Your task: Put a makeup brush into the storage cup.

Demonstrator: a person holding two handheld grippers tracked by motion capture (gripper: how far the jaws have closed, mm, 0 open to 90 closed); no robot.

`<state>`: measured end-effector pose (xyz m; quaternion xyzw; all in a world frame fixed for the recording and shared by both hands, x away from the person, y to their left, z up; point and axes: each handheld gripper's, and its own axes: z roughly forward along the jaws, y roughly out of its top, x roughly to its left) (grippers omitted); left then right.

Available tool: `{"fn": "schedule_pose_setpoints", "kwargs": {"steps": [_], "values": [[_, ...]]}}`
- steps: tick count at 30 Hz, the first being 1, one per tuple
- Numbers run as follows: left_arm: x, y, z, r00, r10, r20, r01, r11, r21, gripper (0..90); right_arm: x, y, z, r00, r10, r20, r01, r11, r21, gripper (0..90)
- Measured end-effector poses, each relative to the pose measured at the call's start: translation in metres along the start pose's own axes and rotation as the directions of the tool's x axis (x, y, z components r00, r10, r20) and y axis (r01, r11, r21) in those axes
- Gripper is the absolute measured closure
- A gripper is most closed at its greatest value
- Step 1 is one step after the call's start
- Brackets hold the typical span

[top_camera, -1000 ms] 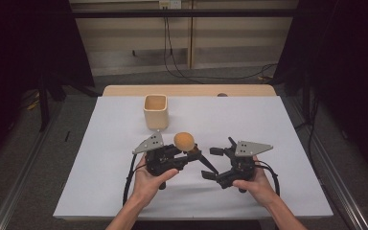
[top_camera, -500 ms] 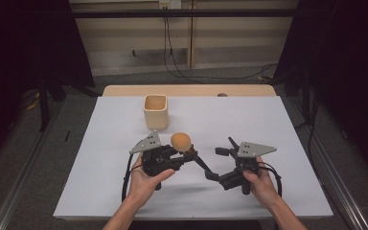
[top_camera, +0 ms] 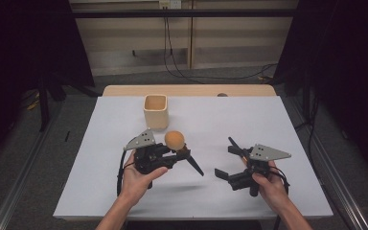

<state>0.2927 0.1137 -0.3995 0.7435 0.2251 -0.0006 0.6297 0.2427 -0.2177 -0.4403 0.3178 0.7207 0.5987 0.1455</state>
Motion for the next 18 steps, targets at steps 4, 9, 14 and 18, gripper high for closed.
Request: {"fn": "schedule_pose_setpoints", "kwargs": {"steps": [4, 9, 14, 18], "values": [[0.006, 0.004, -0.008, 0.999, -0.023, -0.039, 0.023, 0.9997, 0.009, 65.7, -0.004, -0.006, -0.009, 0.9986, 0.0, 0.054, 0.0, 1.0, -0.012, 1.4], [0.01, 0.01, -0.02, 0.9978, -0.012, -0.065, 0.012, 0.9999, 0.009, 65.7, -0.007, -0.011, -0.023, 0.9952, 0.006, 0.098, -0.003, 1.0, -0.029, 0.8], [0.015, 0.019, -0.03, 0.9959, -0.009, -0.09, 0.009, 1.0, 0.002, 65.8, -0.011, -0.015, -0.038, 0.9892, 0.02, 0.145, -0.015, 0.999, -0.035, 0.1], [0.018, 0.025, -0.037, 0.9938, 0.0, -0.111, 0.001, 0.9999, 0.013, 65.8, -0.012, -0.018, -0.049, 0.9839, 0.014, 0.178, -0.007, 0.999, -0.038, 0.1]]}}
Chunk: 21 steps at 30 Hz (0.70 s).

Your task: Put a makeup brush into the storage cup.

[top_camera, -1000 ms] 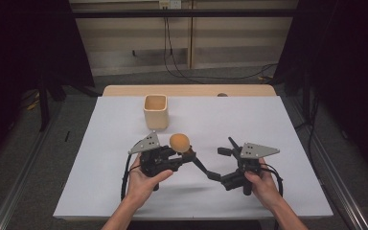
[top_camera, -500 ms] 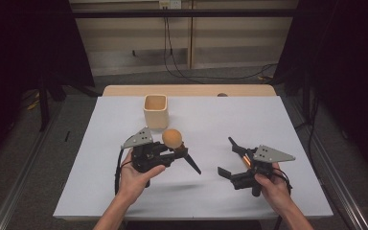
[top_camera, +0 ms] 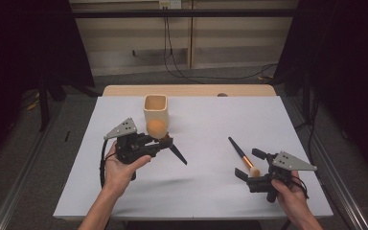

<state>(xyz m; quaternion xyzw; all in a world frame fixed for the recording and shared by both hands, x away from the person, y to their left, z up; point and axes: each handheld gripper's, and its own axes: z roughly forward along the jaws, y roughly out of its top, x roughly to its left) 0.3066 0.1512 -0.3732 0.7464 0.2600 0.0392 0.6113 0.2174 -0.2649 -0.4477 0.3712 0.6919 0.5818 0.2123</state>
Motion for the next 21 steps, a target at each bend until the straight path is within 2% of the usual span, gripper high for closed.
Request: {"fn": "schedule_pose_setpoints", "kwargs": {"steps": [3, 5, 8, 13, 17, 19, 21], "values": [[0.004, 0.004, -0.005, 0.9999, 0.001, -0.011, -0.001, 1.0, 0.003, 65.8, -0.003, -0.003, -0.008, 0.9993, -0.013, 0.035, 0.014, 1.0, -0.013, 0.0], [0.005, 0.006, -0.008, 0.9999, -0.008, -0.011, 0.008, 0.9999, -0.007, 65.8, -0.005, -0.005, -0.013, 0.9981, -0.006, 0.061, 0.007, 1.0, -0.021, 0.0], [0.007, 0.01, -0.011, 0.9997, 0.003, -0.026, -0.003, 1.0, 0.009, 65.7, -0.006, -0.009, -0.017, 0.9941, -0.013, 0.107, 0.015, 1.0, -0.022, 0.0], [0.014, 0.019, -0.016, 0.9986, 0.01, -0.051, -0.008, 0.9997, 0.025, 65.8, -0.007, -0.014, -0.022, 0.9936, -0.003, 0.113, 0.006, 1.0, -0.028, 0.0], [0.023, 0.028, -0.021, 0.9978, 0.006, -0.066, -0.005, 0.9999, 0.01, 65.8, -0.008, -0.016, -0.026, 0.9906, 0.006, 0.136, -0.002, 0.999, -0.033, 0.0], [0.027, 0.032, -0.024, 0.9972, 0.006, -0.075, -0.006, 0.9999, 0.008, 65.8, -0.009, -0.017, -0.028, 0.9875, -0.005, 0.158, 0.009, 1.0, -0.026, 0.0], [0.029, 0.035, -0.027, 0.9968, 0.01, -0.08, -0.009, 0.9999, 0.005, 65.8, -0.008, -0.017, -0.029, 0.9873, 0.003, 0.159, 0.002, 0.999, -0.032, 0.0]]}}
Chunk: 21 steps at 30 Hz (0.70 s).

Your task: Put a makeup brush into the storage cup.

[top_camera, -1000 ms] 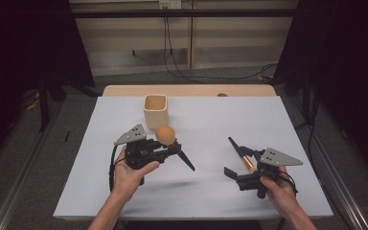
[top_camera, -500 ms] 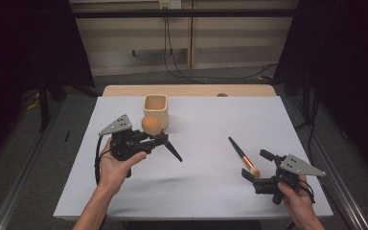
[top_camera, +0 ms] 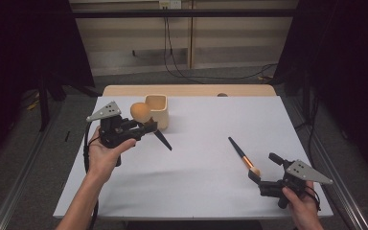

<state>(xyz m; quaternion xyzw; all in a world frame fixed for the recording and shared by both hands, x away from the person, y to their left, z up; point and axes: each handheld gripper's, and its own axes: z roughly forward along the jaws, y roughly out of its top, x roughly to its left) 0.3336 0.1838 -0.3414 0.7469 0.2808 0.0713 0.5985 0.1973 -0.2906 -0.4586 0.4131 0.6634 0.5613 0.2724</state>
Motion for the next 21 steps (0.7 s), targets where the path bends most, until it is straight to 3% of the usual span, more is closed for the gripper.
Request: {"fn": "schedule_pose_setpoints", "kwargs": {"steps": [5, 12, 21], "values": [[0.009, 0.007, -0.002, 0.9998, 0.006, -0.019, -0.006, 1.0, 0.005, 65.8, 0.001, 0.0, -0.001, 1.0, -0.002, 0.005, 0.002, 1.0, -0.004, 0.0], [0.031, 0.013, 0.001, 0.9986, -0.017, -0.05, 0.018, 0.9997, 0.017, 65.8, 0.001, -0.001, -0.003, 0.9998, -0.015, -0.012, 0.015, 1.0, -0.012, 0.0], [0.046, 0.025, -0.003, 0.9964, -0.022, -0.082, 0.023, 0.9997, 0.003, 65.8, -0.003, -0.005, -0.003, 0.999, -0.015, 0.043, 0.016, 1.0, -0.018, 0.0]]}}
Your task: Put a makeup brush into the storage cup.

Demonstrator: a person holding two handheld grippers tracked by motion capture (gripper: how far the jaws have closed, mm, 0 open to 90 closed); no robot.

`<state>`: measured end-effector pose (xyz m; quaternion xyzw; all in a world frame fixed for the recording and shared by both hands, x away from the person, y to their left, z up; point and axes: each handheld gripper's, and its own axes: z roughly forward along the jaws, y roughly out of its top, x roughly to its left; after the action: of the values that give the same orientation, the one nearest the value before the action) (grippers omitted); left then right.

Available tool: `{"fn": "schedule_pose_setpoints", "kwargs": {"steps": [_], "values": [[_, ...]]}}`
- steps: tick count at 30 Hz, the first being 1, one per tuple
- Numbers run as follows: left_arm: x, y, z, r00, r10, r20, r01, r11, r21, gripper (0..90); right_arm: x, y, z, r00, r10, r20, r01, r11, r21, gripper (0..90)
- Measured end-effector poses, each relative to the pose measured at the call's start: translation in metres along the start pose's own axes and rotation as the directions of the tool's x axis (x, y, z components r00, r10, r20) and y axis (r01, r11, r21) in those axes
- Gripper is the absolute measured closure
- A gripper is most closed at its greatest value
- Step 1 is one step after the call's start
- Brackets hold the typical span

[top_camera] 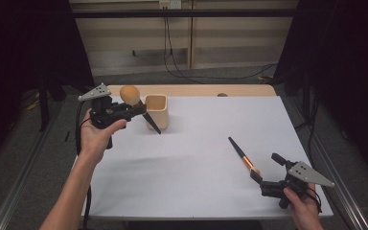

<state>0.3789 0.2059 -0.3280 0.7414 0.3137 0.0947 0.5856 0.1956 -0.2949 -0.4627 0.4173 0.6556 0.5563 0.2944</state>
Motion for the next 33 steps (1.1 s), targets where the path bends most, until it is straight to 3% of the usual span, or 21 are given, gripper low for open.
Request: {"fn": "schedule_pose_setpoints", "kwargs": {"steps": [11, 13, 20, 25, 33], "values": [[0.011, 0.016, 0.0, 0.9994, -0.004, -0.033, 0.003, 0.9995, -0.033, 65.8, -0.001, -0.001, 0.0, 0.9998, -0.012, 0.018, 0.012, 1.0, 0.003, 0.0], [0.014, 0.019, 0.002, 0.9989, -0.025, -0.04, 0.024, 0.9986, -0.048, 65.8, -0.002, -0.002, 0.0, 0.9998, -0.006, 0.021, 0.006, 1.0, 0.004, 0.0], [0.023, 0.029, 0.008, 0.9961, -0.025, -0.084, 0.021, 0.9984, -0.052, 65.8, -0.002, -0.002, -0.001, 0.9996, -0.011, 0.027, 0.011, 1.0, 0.003, 0.0], [0.034, 0.031, 0.013, 0.9897, -0.059, -0.131, 0.049, 0.9955, -0.081, 65.9, -0.002, -0.002, 0.0, 0.9994, -0.016, 0.031, 0.016, 1.0, 0.001, 0.0], [0.04, 0.032, 0.022, 0.9845, -0.065, -0.163, 0.052, 0.9952, -0.083, 65.8, -0.002, -0.002, 0.0, 0.9996, -0.016, 0.023, 0.016, 1.0, 0.0, 0.0]]}}
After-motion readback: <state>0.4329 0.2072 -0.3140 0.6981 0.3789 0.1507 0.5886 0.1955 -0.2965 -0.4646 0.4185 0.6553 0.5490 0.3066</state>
